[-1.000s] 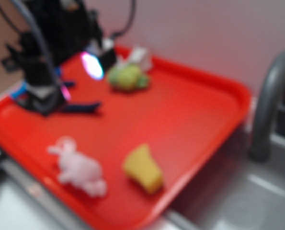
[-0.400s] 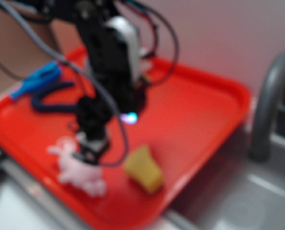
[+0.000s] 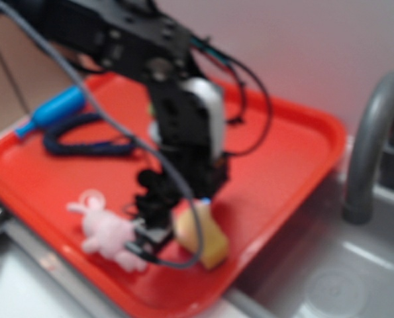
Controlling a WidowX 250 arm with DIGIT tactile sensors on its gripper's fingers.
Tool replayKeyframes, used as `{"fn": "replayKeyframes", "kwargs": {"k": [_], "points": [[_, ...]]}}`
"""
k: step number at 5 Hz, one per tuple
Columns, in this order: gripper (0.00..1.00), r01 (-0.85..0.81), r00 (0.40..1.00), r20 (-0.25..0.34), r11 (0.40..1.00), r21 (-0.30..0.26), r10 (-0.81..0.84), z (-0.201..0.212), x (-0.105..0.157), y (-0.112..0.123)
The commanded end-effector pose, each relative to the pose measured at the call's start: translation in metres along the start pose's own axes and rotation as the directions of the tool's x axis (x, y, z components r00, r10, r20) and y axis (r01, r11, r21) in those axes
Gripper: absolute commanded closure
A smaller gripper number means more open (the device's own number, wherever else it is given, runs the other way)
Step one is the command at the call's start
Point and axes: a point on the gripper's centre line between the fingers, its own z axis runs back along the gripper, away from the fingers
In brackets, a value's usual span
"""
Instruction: Grab the green sponge.
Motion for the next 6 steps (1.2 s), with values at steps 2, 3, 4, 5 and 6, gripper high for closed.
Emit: {"fn": "replayKeyframes", "kwargs": {"k": [2,3,4,5,6], "points": [[1.00,-0.099,0.994,0.044,0.989,0.107,0.095,0.033,-0.004,-0.021],[1.00,-0.335,0.941,0.049,0.942,0.029,0.334,0.077,-0.056,-0.014],[1.00,-0.547,0.835,0.026,0.834,-0.071,0.550,0.105,-0.108,0.002],[1.00,-0.731,0.675,0.015,0.672,-0.120,0.737,0.120,-0.160,-0.001],[1.00,-0.873,0.469,0.033,0.469,-0.134,0.883,0.133,-0.194,-0.011]]}}
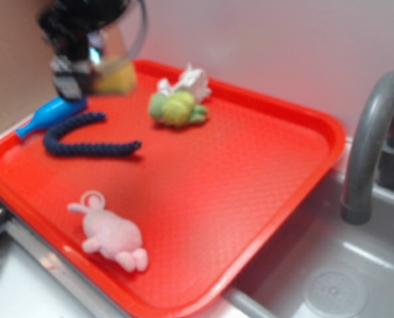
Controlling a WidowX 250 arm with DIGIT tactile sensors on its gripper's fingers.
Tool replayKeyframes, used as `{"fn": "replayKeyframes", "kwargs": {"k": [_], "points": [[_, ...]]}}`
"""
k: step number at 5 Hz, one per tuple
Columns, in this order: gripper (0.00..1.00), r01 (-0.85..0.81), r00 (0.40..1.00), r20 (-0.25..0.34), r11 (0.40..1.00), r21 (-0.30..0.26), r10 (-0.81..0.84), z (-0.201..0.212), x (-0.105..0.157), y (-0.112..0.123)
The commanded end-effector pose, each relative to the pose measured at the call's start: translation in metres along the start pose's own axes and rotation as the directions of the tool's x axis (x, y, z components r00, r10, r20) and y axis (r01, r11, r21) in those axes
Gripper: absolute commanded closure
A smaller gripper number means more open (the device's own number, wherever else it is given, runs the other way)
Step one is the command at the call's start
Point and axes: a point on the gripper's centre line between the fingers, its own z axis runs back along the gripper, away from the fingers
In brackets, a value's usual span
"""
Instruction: Grab the green sponge.
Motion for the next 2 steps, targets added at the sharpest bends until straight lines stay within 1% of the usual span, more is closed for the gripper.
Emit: {"fn": "replayKeyframes", "kwargs": {"k": [1,2], "points": [[1.00,-0.476,0.869,0.144,0.879,-0.022,0.474,0.0427,-0.0512,-0.0166],[1.00,-0.419,0.889,0.214,0.908,0.022,0.405,0.0428,-0.0602,-0.0152]]}}
